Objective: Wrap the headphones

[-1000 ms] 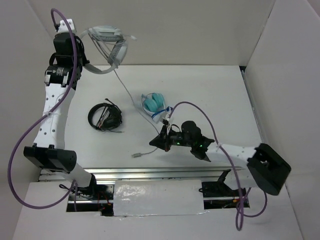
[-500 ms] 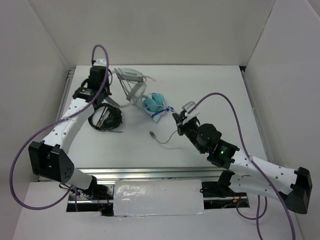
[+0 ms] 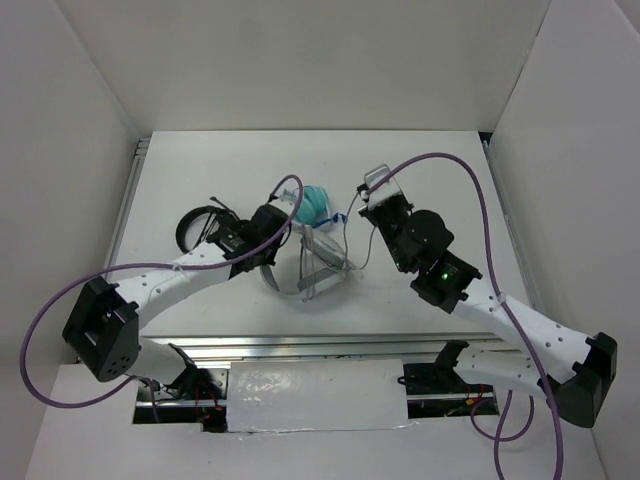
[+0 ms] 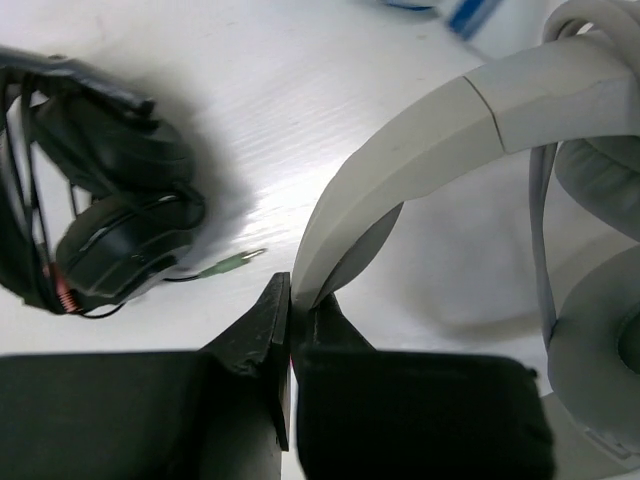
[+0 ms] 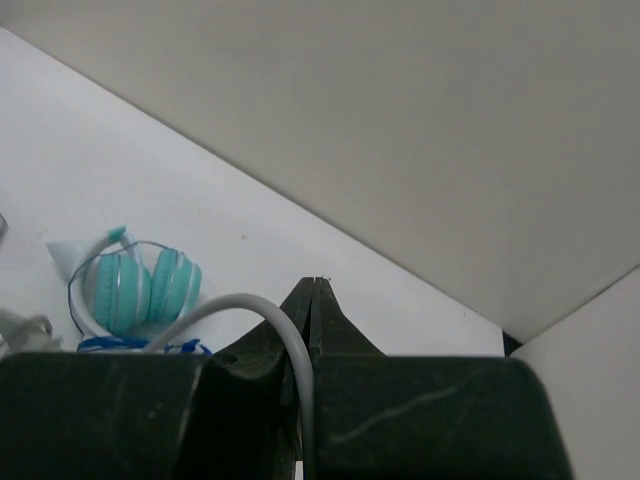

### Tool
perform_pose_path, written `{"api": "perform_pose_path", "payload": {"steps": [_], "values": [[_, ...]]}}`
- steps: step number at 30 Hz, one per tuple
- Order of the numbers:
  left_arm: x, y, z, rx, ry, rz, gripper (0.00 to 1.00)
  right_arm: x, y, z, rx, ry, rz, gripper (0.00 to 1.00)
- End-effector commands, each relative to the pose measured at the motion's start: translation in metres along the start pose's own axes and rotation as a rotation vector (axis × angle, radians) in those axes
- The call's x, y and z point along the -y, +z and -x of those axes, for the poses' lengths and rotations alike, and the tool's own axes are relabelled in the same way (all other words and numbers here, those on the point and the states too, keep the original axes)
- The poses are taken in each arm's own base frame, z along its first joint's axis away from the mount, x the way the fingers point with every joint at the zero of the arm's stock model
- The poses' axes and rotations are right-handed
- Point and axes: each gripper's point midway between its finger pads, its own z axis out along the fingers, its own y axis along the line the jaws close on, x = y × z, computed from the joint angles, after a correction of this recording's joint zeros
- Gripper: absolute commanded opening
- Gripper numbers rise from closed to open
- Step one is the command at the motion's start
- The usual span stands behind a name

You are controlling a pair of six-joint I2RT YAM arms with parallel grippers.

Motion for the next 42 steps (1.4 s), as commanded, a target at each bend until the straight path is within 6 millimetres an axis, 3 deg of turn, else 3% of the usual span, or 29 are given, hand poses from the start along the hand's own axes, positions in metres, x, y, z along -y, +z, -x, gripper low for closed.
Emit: {"api": "perform_pose_path", "payload": {"steps": [1, 5, 11, 12, 14, 15, 17, 18, 19, 20, 23, 26, 27, 31, 33, 37, 39, 42], "values": [[0.026, -0.007, 0.038, 0.133, -0.028, -0.024, 0.00, 0.007, 0.001, 0.048, 0.117, -0.030, 0.065, 0.02], [0.036, -0.006, 0.042, 0.129, -0.060, -0.027, 0.00, -0.004, -0.004, 0.054, 0.119, -0.049, 0.146, 0.02], [0.012, -0.001, 0.063, 0.133, -0.238, -0.054, 0.00, -0.005, -0.028, 0.047, 0.123, -0.023, 0.145, 0.01], [-0.004, -0.001, 0.068, 0.147, -0.288, -0.037, 0.00, -0.003, -0.031, 0.046, 0.117, -0.011, 0.142, 0.01], [-0.014, -0.003, 0.077, 0.165, -0.370, -0.066, 0.00, 0.000, -0.039, 0.040, 0.096, 0.009, 0.140, 0.01], [-0.035, -0.007, 0.083, 0.190, -0.426, -0.057, 0.00, 0.001, -0.042, 0.038, 0.085, 0.023, 0.132, 0.00], [-0.045, -0.010, 0.093, 0.219, -0.495, -0.108, 0.00, -0.001, -0.050, 0.031, 0.078, 0.079, 0.136, 0.00], [-0.070, -0.013, 0.099, 0.243, -0.551, -0.083, 0.00, -0.003, -0.053, 0.028, 0.076, 0.093, 0.141, 0.00], [-0.077, -0.015, 0.104, 0.247, -0.587, -0.098, 0.00, -0.010, -0.059, 0.022, 0.068, 0.112, 0.168, 0.00], [-0.100, -0.014, 0.101, 0.241, -0.633, -0.070, 0.00, -0.014, -0.062, 0.019, 0.063, 0.117, 0.190, 0.00], [-0.139, -0.023, 0.114, 0.278, -0.712, -0.066, 0.00, -0.031, -0.073, -0.001, -0.012, 0.147, 0.248, 0.00], [-0.179, -0.034, 0.121, 0.312, -0.796, -0.010, 0.00, -0.051, -0.083, -0.030, -0.096, 0.201, 0.284, 0.00], [-0.184, -0.036, 0.123, 0.320, -0.810, -0.024, 0.00, -0.062, -0.087, -0.045, -0.131, 0.205, 0.308, 0.00], [-0.227, -0.047, 0.130, 0.391, -0.933, -0.043, 0.00, -0.089, -0.098, -0.073, -0.220, 0.248, 0.370, 0.00], [-0.236, -0.053, 0.137, 0.422, -0.970, -0.087, 0.00, -0.093, -0.102, -0.092, -0.289, 0.227, 0.367, 0.00], [-0.263, -0.060, 0.139, 0.446, -1.033, -0.109, 0.00, -0.108, -0.112, -0.111, -0.355, 0.242, 0.406, 0.00], [-0.276, -0.063, 0.140, 0.464, -1.044, -0.043, 0.00, -0.112, -0.114, -0.113, -0.348, 0.262, 0.415, 0.00], [-0.279, -0.067, 0.143, 0.459, -1.051, -0.033, 0.00, -0.129, -0.119, -0.105, -0.316, 0.289, 0.509, 0.00]]}}
